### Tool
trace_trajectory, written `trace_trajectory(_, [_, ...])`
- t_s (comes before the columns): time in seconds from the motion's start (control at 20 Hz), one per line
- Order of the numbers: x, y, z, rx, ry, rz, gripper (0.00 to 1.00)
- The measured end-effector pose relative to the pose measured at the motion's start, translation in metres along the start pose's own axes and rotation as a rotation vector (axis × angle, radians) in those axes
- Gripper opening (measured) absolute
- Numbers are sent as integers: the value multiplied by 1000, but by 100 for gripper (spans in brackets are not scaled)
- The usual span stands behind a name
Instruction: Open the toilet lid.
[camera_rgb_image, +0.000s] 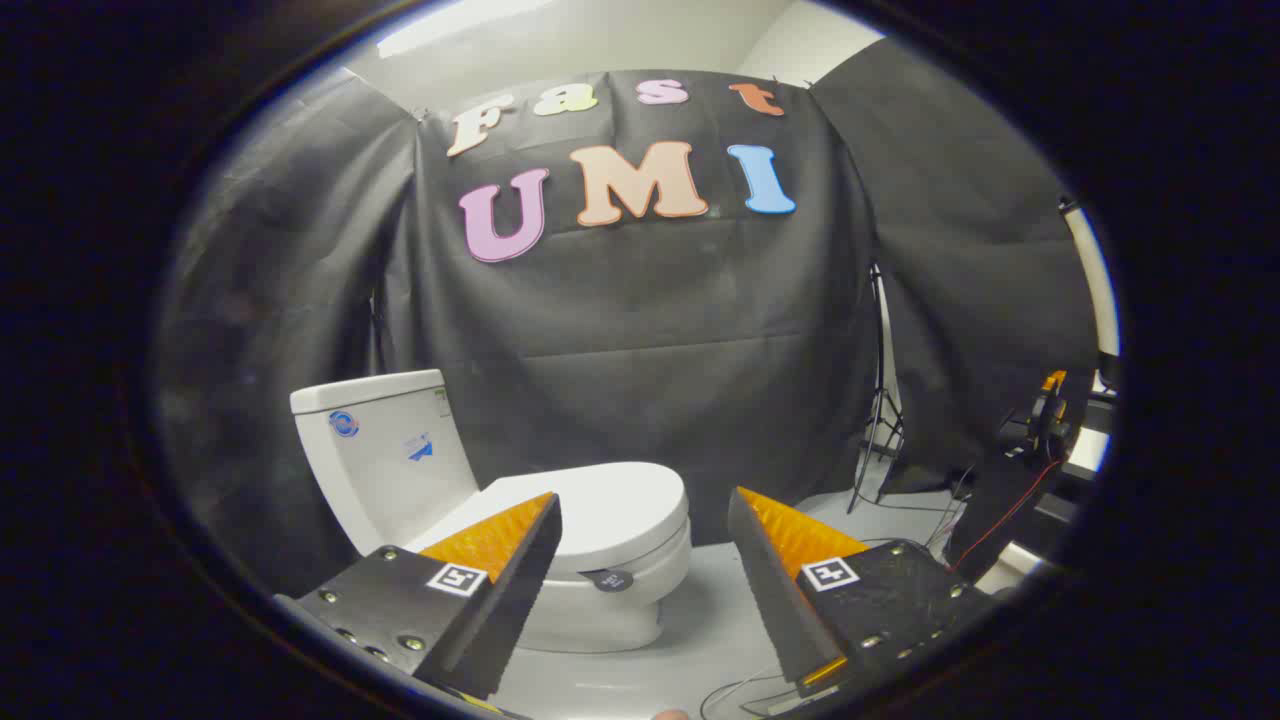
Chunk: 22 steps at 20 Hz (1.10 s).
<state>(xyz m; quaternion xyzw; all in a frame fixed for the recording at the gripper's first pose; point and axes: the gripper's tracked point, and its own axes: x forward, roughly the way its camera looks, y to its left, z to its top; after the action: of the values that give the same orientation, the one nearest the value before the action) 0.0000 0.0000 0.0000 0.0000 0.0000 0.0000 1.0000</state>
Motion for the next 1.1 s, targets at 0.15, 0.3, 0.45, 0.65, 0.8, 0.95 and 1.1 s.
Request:
trace_trajectory(0.15, [3,4,9,46,-16,22,98])
trace_trajectory(0.3, [15,5,8,17,-18,25,98])
trace_trajectory(0.45, [26,13,1,-16,-3,44,98])
trace_trajectory(0.65, [47,32,-12,-62,21,77,98])
trace_trajectory(0.8, [66,38,-20,-101,35,79,98])
trace_trajectory(0.95, [80,41,-26,-88,49,82,99])
trace_trajectory(1.1, [91,39,-29,-96,55,70,99])
